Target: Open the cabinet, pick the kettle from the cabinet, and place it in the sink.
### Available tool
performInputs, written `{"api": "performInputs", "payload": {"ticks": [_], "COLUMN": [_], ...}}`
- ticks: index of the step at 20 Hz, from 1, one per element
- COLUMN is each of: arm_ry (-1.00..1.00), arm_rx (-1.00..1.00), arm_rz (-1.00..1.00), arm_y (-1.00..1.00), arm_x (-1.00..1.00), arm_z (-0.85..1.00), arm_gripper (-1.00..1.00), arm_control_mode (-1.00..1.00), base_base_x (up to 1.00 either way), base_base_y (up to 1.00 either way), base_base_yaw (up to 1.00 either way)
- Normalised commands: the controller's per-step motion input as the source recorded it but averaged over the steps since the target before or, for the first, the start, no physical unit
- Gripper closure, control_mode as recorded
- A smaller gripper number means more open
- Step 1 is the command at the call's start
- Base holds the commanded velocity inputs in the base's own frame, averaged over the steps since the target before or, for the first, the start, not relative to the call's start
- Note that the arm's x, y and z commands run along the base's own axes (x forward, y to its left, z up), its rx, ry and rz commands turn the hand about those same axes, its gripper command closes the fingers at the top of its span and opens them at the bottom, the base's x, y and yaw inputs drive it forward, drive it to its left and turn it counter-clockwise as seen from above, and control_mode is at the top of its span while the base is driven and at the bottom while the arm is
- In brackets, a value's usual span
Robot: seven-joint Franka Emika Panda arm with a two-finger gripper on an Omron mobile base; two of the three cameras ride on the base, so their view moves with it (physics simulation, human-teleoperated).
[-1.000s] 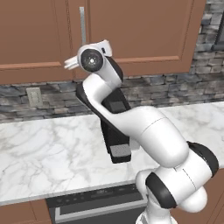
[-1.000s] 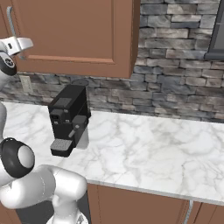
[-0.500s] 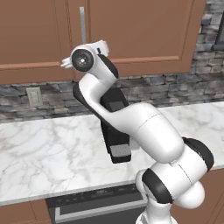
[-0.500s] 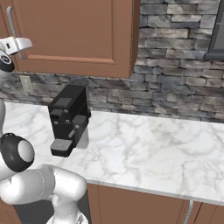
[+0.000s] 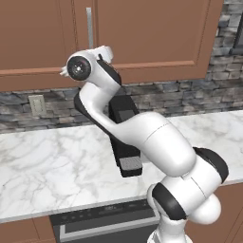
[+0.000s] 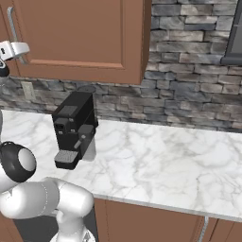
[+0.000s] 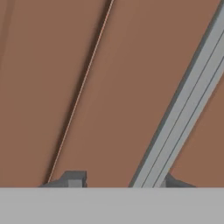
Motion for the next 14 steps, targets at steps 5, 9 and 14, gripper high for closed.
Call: {"api": "performInputs", "payload": {"ticks": [5, 9, 14], "arm_ry": [0.0, 0.0, 0.01], "arm_rx": [0.0, 0.0, 0.01], "arm_rz": [-0.05, -0.06, -0.06], "arm_y": [-0.14, -0.15, -0.17], "arm_x": [0.17, 0.19, 0.01], "arm_z": [-0.21, -0.11, -0.11], "arm_gripper": [1.0, 1.0, 1.0], "arm_control_mode": [-1.0, -1.0, -1.0], "base_base_x": [0.0, 0.0, 0.0], "base_base_y": [0.0, 0.0, 0.0], "base_base_yaw": [0.0, 0.0, 0.0]}}
